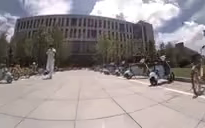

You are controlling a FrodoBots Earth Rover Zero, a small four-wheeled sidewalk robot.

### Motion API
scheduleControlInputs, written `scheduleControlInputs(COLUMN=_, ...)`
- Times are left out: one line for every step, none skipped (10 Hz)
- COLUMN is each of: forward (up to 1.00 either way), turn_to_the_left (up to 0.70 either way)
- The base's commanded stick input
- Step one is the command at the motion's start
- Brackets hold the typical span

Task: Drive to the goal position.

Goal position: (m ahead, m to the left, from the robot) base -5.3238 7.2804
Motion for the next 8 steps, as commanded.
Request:
scheduleControlInputs(forward=0.00, turn_to_the_left=0.47)
scheduleControlInputs(forward=0.00, turn_to_the_left=0.67)
scheduleControlInputs(forward=0.00, turn_to_the_left=0.67)
scheduleControlInputs(forward=0.00, turn_to_the_left=0.68)
scheduleControlInputs(forward=0.00, turn_to_the_left=0.66)
scheduleControlInputs(forward=0.00, turn_to_the_left=0.68)
scheduleControlInputs(forward=0.00, turn_to_the_left=0.70)
scheduleControlInputs(forward=0.00, turn_to_the_left=0.70)
